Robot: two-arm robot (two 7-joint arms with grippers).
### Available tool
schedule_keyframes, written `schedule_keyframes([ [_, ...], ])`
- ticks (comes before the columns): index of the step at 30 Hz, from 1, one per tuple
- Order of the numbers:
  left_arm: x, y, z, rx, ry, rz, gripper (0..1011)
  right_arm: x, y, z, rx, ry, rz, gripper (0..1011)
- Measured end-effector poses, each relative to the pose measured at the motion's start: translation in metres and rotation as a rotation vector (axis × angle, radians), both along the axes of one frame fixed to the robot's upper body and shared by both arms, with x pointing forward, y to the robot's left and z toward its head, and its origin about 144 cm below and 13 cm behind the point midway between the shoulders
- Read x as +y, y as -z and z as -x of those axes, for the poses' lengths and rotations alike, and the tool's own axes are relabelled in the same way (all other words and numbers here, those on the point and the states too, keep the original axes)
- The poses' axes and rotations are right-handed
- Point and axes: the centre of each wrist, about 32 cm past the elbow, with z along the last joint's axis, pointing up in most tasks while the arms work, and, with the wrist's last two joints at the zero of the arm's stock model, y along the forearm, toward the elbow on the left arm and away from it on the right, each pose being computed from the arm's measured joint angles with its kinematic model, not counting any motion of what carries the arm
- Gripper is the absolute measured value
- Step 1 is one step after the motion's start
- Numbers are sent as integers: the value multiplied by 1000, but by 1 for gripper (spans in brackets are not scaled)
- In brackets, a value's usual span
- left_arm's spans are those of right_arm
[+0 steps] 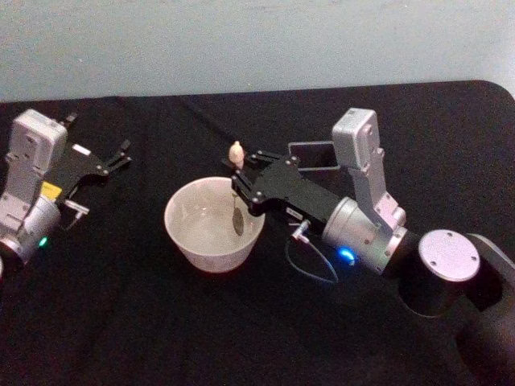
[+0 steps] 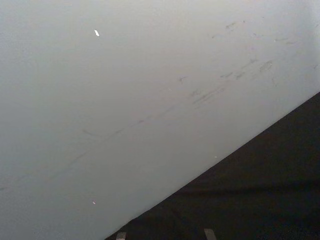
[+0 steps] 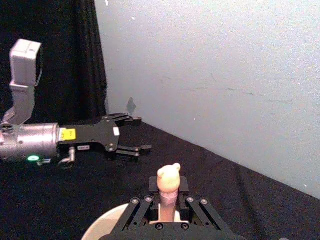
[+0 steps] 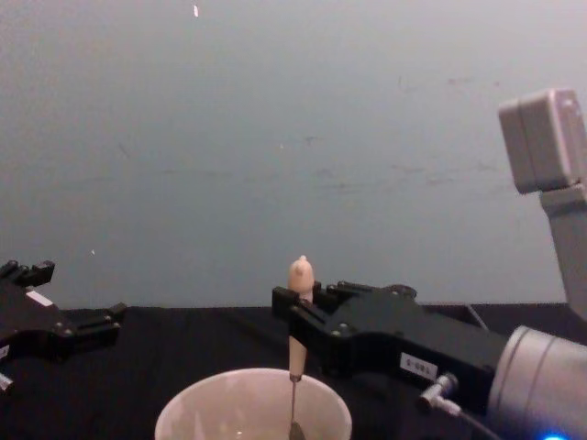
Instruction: Pick up the stirring spoon with one hand, stir inside the cup, then place it back in its original position.
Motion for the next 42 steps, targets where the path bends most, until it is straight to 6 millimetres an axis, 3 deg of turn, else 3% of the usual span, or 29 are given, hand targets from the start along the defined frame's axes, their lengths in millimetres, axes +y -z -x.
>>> schedule_keyframes([
  [9, 0, 0, 0, 0, 0, 0, 1001, -4, 1, 10, 4, -37, 8, 218],
  [21, 0, 0, 0, 0, 0, 0, 1001, 7, 1, 15, 12, -78, 4, 217],
  [42, 0, 0, 0, 0, 0, 0, 1001, 34, 3, -8, 4, -55, 5, 218],
])
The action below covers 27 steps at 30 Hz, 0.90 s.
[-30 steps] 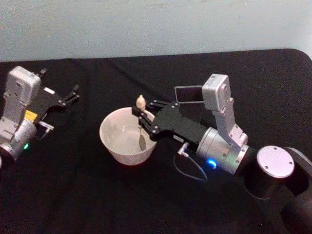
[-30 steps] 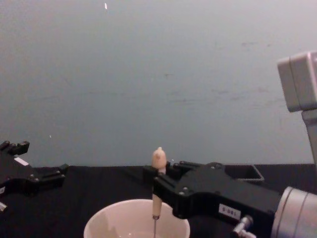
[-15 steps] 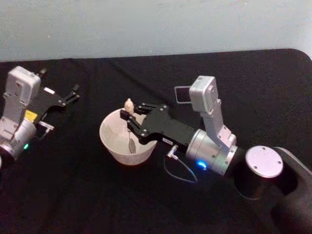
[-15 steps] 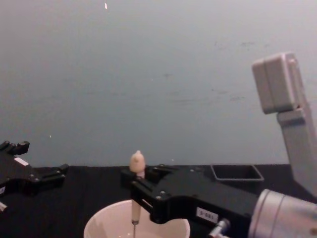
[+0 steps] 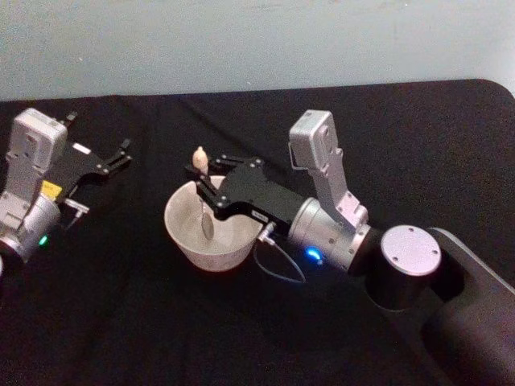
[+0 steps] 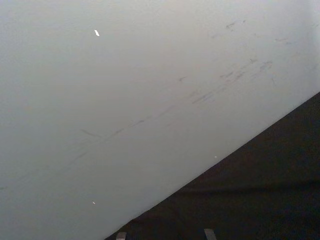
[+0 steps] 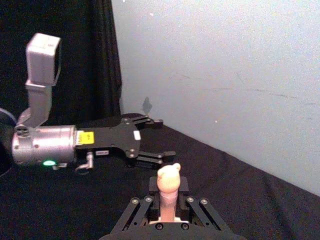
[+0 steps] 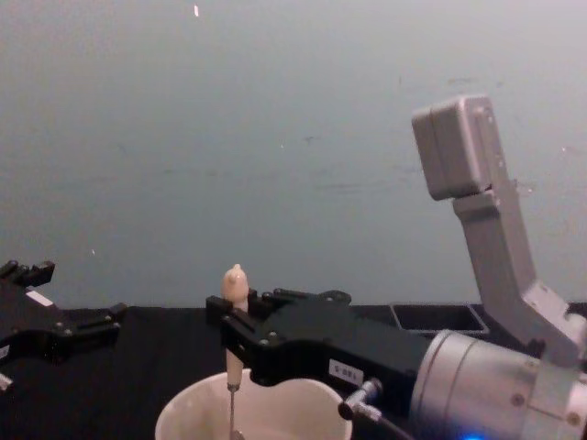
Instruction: Pick up the stirring spoon with one hand, stir inside the cup, then place it back in its original position.
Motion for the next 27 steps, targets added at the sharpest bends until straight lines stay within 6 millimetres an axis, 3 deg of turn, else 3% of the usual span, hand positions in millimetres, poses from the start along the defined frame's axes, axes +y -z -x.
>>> schedule_keyframes([
  [17, 0, 0, 0, 0, 0, 0, 1001, -7, 2, -15, -15, 80, 14, 218],
  [27, 0, 0, 0, 0, 0, 0, 1001, -23, -2, -9, -10, 91, 0, 218],
])
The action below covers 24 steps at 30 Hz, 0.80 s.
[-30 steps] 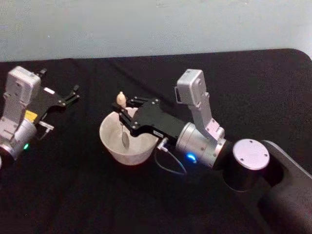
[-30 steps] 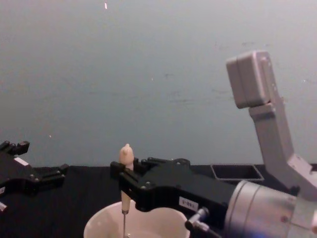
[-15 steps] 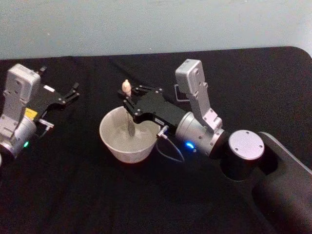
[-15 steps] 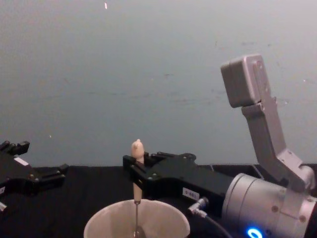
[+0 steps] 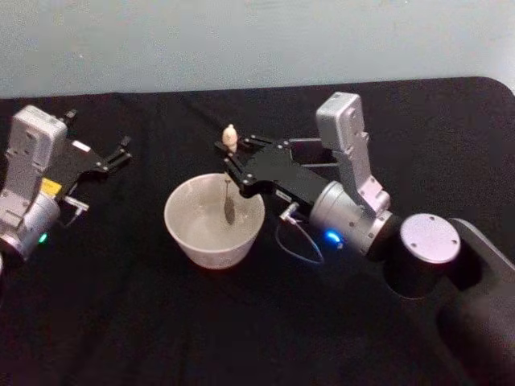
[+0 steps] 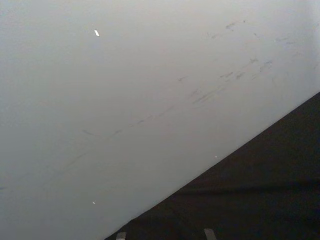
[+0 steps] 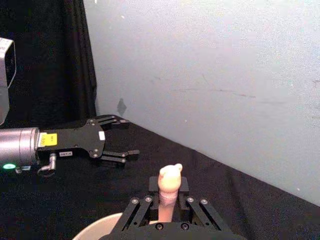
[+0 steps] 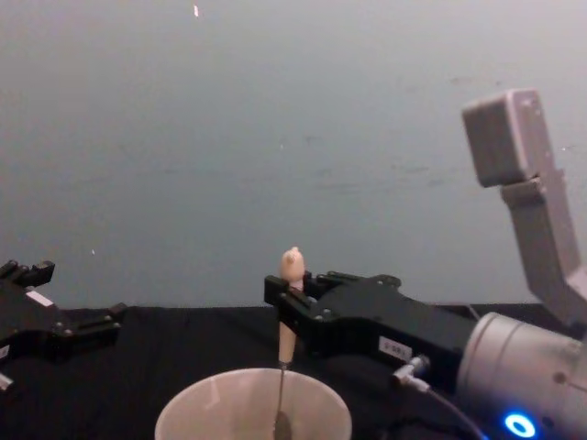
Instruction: Pick up the stirring spoon with one hand, stir inside the cup, then place it back in its original position.
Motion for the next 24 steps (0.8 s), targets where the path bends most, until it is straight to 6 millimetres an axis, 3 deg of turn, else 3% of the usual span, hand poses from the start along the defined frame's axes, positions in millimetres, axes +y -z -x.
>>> schedule_keyframes([
  [12, 0, 0, 0, 0, 0, 0, 1001, -15, 4, 16, 32, -26, 23, 217],
  [24, 0, 0, 0, 0, 0, 0, 1001, -17, 2, 25, 38, -53, 13, 217],
])
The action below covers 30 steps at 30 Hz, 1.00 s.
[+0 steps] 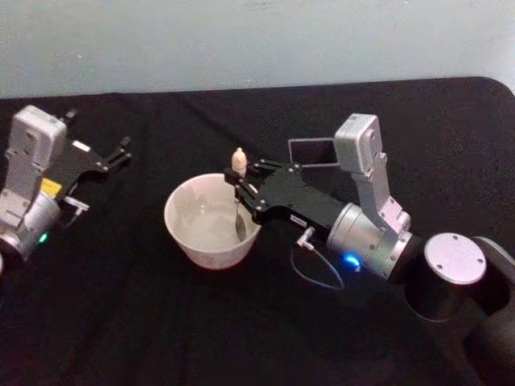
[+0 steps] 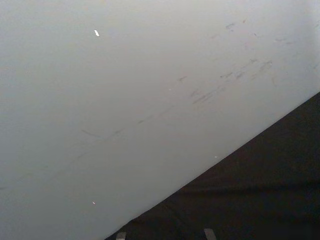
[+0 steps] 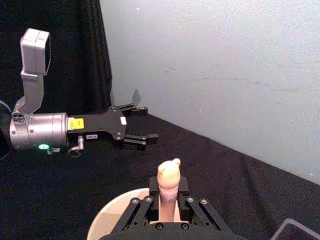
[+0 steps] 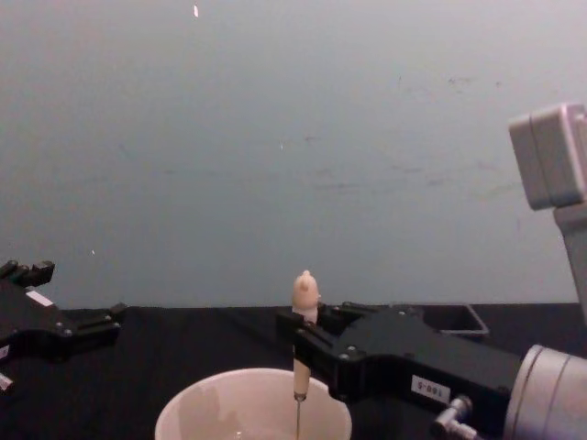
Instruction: Pick up the stirring spoon with one hand, stir inside the cup, then place it back in its original position.
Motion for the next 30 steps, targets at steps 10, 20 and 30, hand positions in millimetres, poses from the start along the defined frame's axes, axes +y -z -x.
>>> schedule_keyframes([
  [10, 0, 0, 0, 0, 0, 0, 1001, 5, -2, 1, -3, -18, -9, 217],
  [20, 0, 0, 0, 0, 0, 0, 1001, 15, -4, 3, -8, -61, -13, 216],
  [30, 0, 0, 0, 0, 0, 0, 1001, 30, -3, -2, -14, -90, -7, 217],
])
